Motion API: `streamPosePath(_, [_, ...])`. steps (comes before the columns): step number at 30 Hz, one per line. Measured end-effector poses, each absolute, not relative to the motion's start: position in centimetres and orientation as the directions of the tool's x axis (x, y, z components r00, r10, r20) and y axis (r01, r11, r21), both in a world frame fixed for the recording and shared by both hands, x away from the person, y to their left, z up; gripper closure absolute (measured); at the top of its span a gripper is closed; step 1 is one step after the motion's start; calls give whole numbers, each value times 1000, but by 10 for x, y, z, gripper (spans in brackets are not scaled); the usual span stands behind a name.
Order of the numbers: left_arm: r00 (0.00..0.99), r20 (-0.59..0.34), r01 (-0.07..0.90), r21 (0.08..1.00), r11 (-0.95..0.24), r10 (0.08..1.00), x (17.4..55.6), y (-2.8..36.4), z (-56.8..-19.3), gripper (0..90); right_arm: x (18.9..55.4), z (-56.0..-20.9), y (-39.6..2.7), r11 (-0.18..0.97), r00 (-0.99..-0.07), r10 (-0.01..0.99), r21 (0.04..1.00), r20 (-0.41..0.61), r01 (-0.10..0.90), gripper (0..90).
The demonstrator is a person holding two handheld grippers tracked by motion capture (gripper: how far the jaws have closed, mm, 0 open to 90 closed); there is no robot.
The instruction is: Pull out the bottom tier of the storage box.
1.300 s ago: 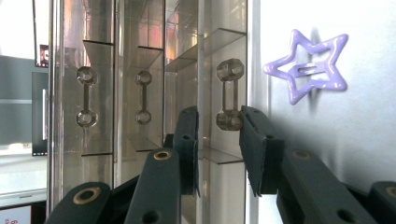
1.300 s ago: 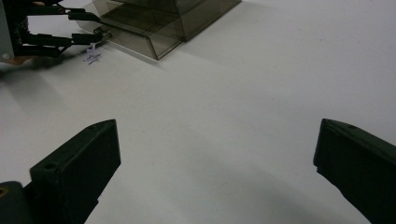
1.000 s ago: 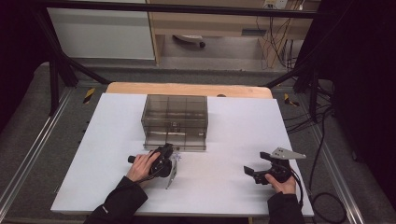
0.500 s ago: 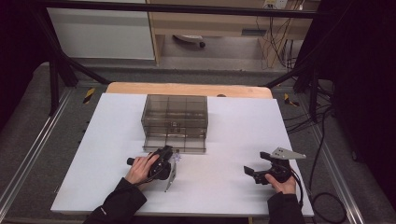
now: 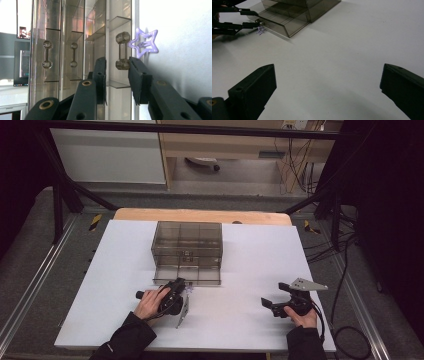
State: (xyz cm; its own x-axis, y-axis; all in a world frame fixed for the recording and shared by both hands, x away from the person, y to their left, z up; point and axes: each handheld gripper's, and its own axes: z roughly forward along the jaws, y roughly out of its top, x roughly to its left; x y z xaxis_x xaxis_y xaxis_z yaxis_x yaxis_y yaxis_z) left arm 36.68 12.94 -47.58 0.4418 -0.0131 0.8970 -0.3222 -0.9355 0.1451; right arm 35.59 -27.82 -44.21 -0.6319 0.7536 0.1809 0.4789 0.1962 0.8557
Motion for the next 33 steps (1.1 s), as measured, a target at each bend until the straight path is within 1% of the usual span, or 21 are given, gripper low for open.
streamPosePath(15, [445,895,-329,143,-933,-20,360,132,-475,684,356,-442,-278,194,-630,755,856,181,478,13])
streamPosePath(31, [443,896,-326,159,-932,-2,368,131,-477,682,356,-442,-278,193,-630,755,856,182,479,13])
streamPosePath(33, [442,897,-321,151,-935,-6,369,131,-477,681,356,-442,-278,194,-630,755,856,181,479,13])
